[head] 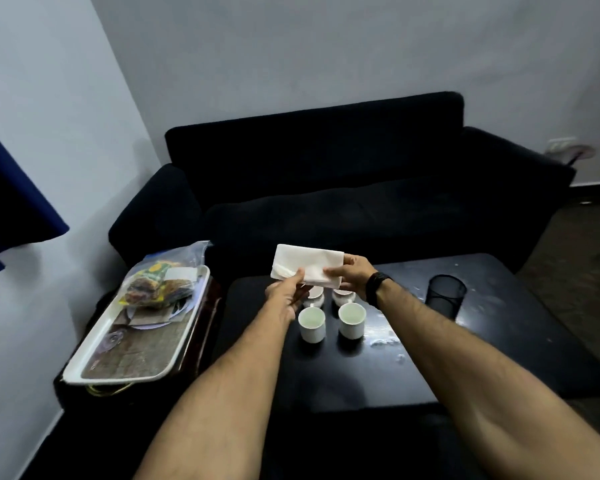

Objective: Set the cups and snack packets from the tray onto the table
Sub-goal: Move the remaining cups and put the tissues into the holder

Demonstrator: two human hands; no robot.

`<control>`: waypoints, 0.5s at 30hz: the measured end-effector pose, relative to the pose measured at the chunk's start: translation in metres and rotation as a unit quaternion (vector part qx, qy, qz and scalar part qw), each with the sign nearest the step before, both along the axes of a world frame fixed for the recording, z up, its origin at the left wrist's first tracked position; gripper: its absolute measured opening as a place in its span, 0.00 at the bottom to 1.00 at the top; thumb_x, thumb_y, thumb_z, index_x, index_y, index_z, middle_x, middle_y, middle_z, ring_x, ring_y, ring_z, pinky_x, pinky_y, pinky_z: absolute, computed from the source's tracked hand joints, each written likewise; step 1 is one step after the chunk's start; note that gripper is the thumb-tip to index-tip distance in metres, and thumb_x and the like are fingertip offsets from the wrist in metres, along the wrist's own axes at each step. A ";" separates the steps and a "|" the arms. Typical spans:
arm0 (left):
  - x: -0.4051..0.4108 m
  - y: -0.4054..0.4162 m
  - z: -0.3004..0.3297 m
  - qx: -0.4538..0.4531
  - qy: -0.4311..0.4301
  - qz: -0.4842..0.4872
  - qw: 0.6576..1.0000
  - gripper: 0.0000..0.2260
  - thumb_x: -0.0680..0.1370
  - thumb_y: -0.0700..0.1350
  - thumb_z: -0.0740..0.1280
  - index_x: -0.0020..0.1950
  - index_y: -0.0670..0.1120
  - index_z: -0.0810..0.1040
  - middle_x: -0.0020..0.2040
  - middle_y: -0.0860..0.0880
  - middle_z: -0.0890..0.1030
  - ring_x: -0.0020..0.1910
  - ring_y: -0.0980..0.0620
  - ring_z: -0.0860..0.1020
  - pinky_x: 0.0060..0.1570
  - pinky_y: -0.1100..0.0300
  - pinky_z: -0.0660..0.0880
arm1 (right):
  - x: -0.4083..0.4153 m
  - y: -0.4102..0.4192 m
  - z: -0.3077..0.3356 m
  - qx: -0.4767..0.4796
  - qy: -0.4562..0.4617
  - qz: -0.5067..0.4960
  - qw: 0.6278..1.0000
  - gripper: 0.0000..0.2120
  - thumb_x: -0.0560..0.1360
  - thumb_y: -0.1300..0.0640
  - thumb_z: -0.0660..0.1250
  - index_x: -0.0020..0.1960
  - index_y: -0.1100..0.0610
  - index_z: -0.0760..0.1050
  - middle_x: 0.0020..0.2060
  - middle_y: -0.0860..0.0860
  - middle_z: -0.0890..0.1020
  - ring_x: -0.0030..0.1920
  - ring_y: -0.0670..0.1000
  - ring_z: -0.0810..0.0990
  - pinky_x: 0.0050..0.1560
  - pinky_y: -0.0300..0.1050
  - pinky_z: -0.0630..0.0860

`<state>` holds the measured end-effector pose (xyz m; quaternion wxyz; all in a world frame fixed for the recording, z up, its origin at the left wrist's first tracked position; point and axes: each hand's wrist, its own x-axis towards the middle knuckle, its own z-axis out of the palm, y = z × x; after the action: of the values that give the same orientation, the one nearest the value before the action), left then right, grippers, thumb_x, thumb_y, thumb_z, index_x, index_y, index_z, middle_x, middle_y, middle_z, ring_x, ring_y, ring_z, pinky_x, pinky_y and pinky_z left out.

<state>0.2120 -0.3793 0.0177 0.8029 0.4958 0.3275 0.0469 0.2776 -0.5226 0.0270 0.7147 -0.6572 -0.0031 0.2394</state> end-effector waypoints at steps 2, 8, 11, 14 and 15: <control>0.006 -0.023 0.001 -0.012 0.009 -0.035 0.999 0.07 0.76 0.45 0.73 0.47 0.43 0.78 0.39 0.45 0.82 0.32 0.51 0.82 0.39 0.57 0.81 | 0.003 -0.027 0.002 0.007 -0.002 -0.016 1.000 0.18 0.72 0.74 0.69 0.61 0.66 0.76 0.41 0.53 0.82 0.35 0.47 0.83 0.32 0.37 0.81; 0.019 -0.079 0.001 0.003 0.046 -0.128 0.991 0.10 0.81 0.50 0.64 0.48 0.44 0.77 0.35 0.48 0.84 0.30 0.53 0.82 0.32 0.64 0.76 | 0.024 -0.117 0.005 -0.115 -0.047 -0.100 0.987 0.15 0.72 0.75 0.68 0.58 0.73 0.76 0.31 0.50 0.83 0.30 0.46 0.81 0.31 0.38 0.78; 0.025 -0.103 -0.006 0.128 0.080 -0.215 0.965 0.10 0.82 0.49 0.62 0.44 0.45 0.74 0.38 0.47 0.80 0.30 0.54 0.80 0.31 0.65 0.72 | 0.040 -0.172 0.005 -0.242 -0.077 -0.150 0.955 0.13 0.72 0.69 0.70 0.55 0.70 0.80 0.43 0.56 0.80 0.45 0.52 0.78 0.49 0.51 0.78; 0.033 -0.123 -0.020 0.277 0.088 -0.307 0.906 0.09 0.81 0.48 0.65 0.44 0.44 0.75 0.38 0.46 0.78 0.28 0.54 0.77 0.31 0.64 0.70 | 0.048 -0.221 0.003 -0.359 -0.100 -0.217 0.902 0.12 0.73 0.65 0.67 0.55 0.65 0.82 0.50 0.60 0.83 0.53 0.55 0.81 0.56 0.50 0.78; 0.036 -0.128 -0.026 0.319 0.085 -0.331 0.884 0.08 0.80 0.47 0.66 0.46 0.43 0.77 0.39 0.45 0.79 0.30 0.53 0.76 0.33 0.63 0.70 | 0.050 -0.234 0.003 -0.378 -0.105 -0.237 0.889 0.13 0.73 0.64 0.66 0.56 0.63 0.82 0.53 0.60 0.83 0.56 0.57 0.81 0.58 0.49 0.77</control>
<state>0.2484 -0.5076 -0.0083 0.5396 0.8066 0.1790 -0.1617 0.3272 -0.7566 0.0302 0.4431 -0.8802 0.1682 -0.0248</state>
